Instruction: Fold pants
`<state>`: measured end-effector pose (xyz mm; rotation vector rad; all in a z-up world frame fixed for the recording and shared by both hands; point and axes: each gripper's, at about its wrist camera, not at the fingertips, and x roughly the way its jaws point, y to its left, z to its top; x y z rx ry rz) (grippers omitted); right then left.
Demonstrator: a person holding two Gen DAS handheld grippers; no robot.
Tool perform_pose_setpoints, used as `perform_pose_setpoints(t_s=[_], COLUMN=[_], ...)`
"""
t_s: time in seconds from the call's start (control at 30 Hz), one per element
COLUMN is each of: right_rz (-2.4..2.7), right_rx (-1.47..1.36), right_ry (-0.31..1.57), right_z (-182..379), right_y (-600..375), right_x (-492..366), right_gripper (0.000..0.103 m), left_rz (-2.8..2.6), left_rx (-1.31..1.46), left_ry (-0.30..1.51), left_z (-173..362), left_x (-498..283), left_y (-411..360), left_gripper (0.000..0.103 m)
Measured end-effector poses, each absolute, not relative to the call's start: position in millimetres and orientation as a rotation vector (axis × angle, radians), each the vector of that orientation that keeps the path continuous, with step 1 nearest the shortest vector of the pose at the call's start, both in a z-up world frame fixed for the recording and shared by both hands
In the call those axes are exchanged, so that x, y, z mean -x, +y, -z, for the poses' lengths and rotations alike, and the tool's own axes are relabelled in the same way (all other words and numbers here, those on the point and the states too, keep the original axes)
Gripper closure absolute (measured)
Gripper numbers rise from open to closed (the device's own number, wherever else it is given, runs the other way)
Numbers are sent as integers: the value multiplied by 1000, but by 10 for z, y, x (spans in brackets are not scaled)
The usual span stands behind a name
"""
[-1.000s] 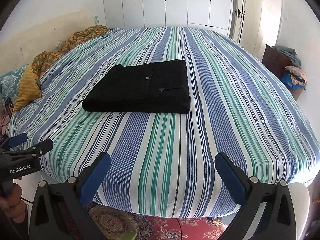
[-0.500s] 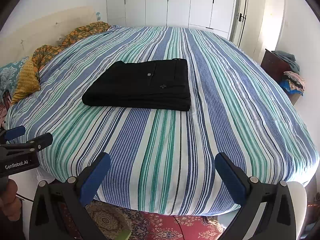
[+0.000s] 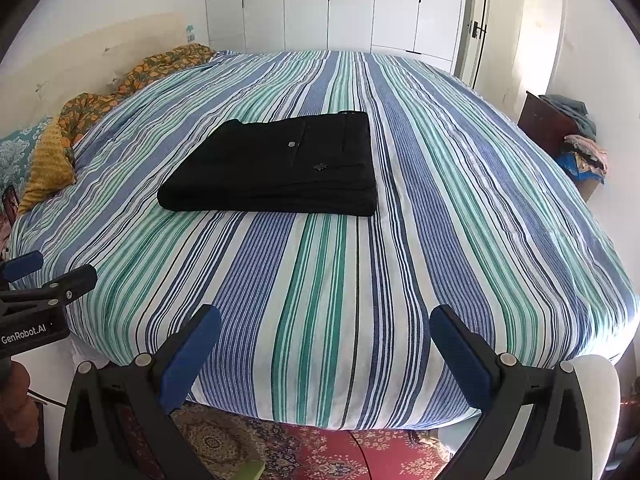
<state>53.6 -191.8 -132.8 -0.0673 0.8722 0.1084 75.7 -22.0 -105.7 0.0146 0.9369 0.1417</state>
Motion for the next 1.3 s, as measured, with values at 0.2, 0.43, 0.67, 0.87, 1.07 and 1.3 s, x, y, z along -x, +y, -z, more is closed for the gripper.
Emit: perform_pose_setpoints(t_s=[0.2,0.43,0.67,0.87,1.07,1.3], right_rz=[-103,-106,-107,-107,-102,-102], right_rx=[62,83,94,94,87,91], right_ry=[870,858,866,865,867,866], right_z=[1330,1306,1326,1337,1334,1326], right_y=[-1941,-1896,-1870,-1867,-1875,-1875], right_x=[-549,-525,-527,-527,-521,-520], right_gripper=[0,0,0,0,0,0], left_rz=[-136,-134,-137,-136,-130,-126], left_rx=[-8,6,2,-3,-10,-6], left_ry=[926,920,912,906,901,902], left_z=[1042,1034,1029,1028,1021,1026], left_x=[-732,-718,-706,-700,-694,-696], left_y=[-220,-192,-200,-219,-239,-244], left_gripper=[1,1,1,1,1,1])
